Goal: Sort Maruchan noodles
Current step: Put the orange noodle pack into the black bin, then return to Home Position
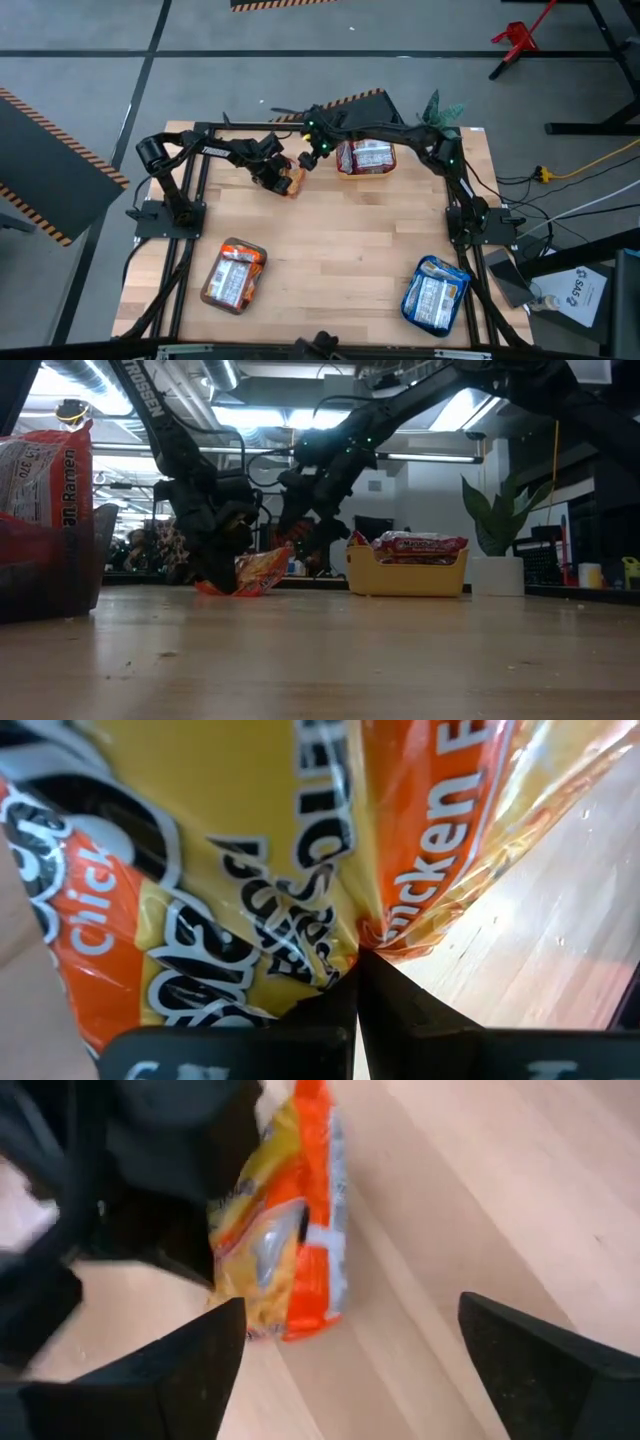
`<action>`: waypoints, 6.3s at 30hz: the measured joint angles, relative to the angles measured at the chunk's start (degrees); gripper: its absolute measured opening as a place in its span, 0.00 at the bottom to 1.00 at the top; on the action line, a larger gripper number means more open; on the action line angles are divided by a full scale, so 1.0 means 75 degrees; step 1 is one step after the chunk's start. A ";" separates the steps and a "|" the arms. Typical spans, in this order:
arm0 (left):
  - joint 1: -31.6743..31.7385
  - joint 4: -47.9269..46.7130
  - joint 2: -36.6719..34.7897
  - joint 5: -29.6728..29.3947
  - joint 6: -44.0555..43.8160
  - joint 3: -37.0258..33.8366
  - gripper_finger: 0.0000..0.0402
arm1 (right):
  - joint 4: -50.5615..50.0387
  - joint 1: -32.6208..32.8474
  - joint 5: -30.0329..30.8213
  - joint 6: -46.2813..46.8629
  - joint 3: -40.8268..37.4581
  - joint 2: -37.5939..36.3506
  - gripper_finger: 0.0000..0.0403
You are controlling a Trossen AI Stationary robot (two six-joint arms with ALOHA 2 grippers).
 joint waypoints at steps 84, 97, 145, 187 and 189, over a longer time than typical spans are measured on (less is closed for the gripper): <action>-0.0182 -0.5233 -0.7497 -0.0695 -0.0363 -0.0219 0.11 | 0.3402 0.3593 0.0663 0.2087 -0.0507 -0.0967 0.25; -0.0032 -0.5225 -0.9065 -0.0905 -0.0709 -0.0210 0.11 | 0.4739 0.4749 0.1489 0.1240 0.1086 0.0221 0.25; -0.0033 -0.5323 -0.9401 -0.0932 -0.0504 -0.0207 0.11 | 0.4052 0.4602 0.0043 0.2597 0.3436 0.2667 0.68; 0.0990 0.2312 -0.9222 0.2450 -0.1747 -0.0195 0.11 | -0.1289 0.1241 -0.1051 -0.3404 -0.0570 -0.7952 0.68; 0.1181 0.2841 -0.8696 0.3204 -0.1883 -0.0195 0.11 | 0.0112 0.0792 -0.1242 -0.3053 -0.2299 -0.8802 0.68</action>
